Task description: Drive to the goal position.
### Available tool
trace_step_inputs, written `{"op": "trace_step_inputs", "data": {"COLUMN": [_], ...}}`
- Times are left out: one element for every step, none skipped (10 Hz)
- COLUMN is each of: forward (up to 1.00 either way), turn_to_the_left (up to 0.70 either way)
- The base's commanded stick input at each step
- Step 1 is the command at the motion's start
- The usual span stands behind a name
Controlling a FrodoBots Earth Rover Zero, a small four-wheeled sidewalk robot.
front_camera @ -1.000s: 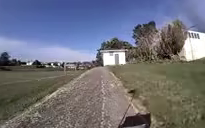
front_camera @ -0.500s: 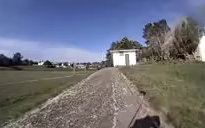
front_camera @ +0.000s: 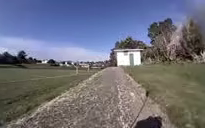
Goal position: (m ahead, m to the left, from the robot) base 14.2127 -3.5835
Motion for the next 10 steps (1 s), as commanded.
{"op": "trace_step_inputs", "data": {"forward": [0.7,0.7,0.7,0.7,0.7,0.7,0.7,0.7,0.7,0.7], "turn_to_the_left": [-0.04,0.0,0.0,0.0,0.0,0.0,0.0,0.0,0.0,0.0]}}
